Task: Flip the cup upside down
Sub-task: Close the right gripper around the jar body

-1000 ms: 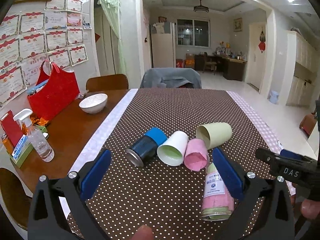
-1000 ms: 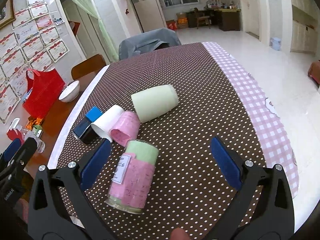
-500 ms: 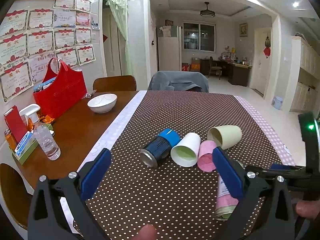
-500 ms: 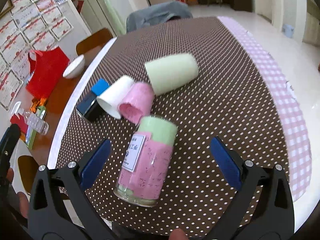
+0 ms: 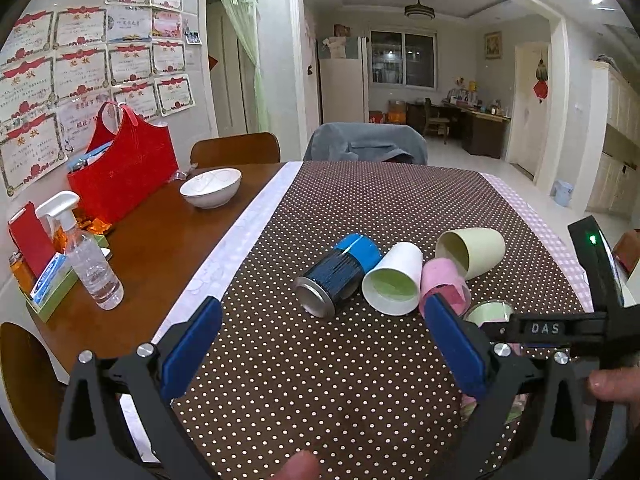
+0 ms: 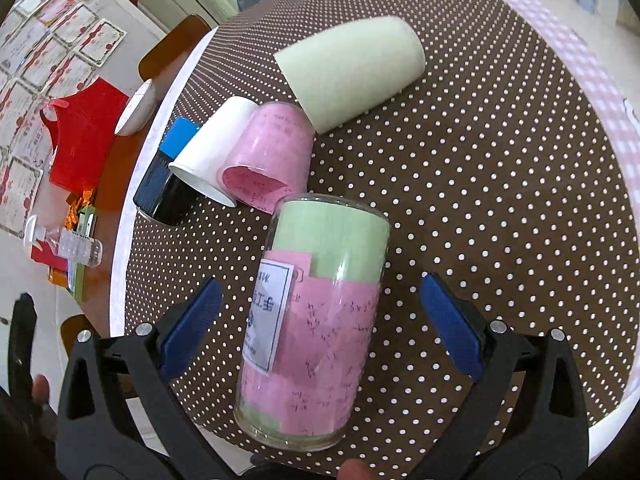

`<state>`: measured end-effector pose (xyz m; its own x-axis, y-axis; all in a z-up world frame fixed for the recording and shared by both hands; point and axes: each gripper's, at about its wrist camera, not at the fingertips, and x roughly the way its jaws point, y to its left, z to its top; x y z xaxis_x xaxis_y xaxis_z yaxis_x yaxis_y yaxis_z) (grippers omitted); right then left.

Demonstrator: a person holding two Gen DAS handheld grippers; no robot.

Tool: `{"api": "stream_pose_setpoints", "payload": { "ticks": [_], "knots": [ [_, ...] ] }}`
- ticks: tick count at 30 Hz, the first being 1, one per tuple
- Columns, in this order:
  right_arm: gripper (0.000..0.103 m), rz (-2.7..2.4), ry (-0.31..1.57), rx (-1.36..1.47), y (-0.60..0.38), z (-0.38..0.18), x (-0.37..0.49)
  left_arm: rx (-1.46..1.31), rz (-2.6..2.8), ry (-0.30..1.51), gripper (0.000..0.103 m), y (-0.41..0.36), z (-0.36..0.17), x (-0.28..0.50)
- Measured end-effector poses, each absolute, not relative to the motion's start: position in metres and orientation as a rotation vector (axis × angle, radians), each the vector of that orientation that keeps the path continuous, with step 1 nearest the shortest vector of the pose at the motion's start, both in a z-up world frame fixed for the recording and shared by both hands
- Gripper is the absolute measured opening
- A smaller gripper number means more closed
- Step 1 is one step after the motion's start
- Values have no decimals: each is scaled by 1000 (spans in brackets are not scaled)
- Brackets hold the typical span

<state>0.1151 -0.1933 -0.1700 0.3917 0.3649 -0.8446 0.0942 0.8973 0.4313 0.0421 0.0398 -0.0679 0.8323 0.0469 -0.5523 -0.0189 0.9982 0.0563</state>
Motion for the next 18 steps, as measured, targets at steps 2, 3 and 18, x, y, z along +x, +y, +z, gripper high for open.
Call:
{"api": "stream_pose_setpoints", "payload": {
  "ticks": [2,3,18],
  "knots": [
    [97,182,1186,473,-194,-174,119,43,33,591,99,40,-69,44],
    [97,174,1192,473,-193,-176,122,40,31,595,99,41,-70,45],
    [71,220,1159,507,-194,-179,126,47,38,621,99,36,-77,46]
  ]
}}
